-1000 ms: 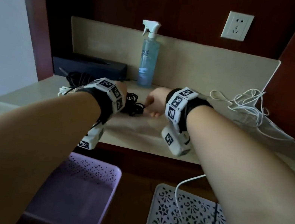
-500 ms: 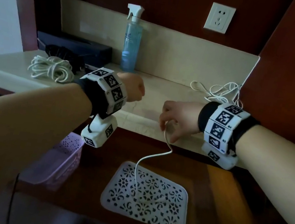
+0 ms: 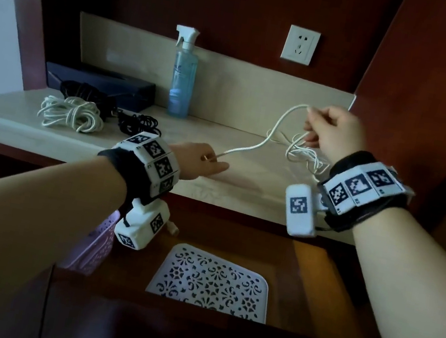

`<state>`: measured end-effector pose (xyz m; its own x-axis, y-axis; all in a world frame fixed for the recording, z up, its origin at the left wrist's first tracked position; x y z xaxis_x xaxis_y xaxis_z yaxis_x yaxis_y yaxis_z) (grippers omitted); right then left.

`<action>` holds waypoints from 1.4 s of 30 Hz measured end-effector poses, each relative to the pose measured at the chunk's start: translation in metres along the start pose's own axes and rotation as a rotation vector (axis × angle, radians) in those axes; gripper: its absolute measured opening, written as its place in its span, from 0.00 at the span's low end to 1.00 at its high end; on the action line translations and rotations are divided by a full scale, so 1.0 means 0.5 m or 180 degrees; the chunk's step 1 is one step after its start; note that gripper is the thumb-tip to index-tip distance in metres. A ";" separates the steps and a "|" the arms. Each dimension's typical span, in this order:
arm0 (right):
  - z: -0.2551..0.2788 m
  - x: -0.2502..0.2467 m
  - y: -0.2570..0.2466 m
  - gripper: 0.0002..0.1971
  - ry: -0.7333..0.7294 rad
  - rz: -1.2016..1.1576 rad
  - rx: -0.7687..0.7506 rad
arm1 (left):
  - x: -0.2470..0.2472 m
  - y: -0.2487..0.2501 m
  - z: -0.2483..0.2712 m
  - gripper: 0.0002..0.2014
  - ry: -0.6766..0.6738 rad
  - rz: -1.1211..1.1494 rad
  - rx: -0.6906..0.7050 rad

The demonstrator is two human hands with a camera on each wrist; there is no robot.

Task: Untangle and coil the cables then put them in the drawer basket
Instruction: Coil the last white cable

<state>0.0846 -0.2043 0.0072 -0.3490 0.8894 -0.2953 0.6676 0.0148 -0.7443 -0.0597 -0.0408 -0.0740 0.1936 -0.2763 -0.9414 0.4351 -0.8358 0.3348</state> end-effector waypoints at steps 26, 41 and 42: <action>0.212 0.072 -0.133 0.15 -0.0372 0.0872 0.0457 | -0.141 0.035 0.207 0.09 0.0770 0.1725 0.0929; 0.288 -0.019 -0.060 0.06 -0.0397 0.1471 -0.0079 | -0.042 0.072 0.232 0.15 0.0991 0.4110 0.0668; 0.298 -0.017 -0.060 0.05 -0.0565 0.1441 -0.0121 | -0.032 0.076 0.235 0.14 0.1049 0.4262 0.0568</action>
<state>-0.0304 -0.2803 -0.0570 -0.1225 0.7187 -0.6844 0.8007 -0.3359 -0.4960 -0.1495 -0.1239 -0.0513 0.5763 -0.8035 0.1493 -0.3561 -0.0824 0.9308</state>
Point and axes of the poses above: each hand's wrist, its own z-axis away from the middle knuckle, its own x-axis out of the palm, y = z × x, the point moved 4 cm from there along -z, towards the middle knuckle, and after that the axes turned 4 degrees about -z, right-handed, at the moved point
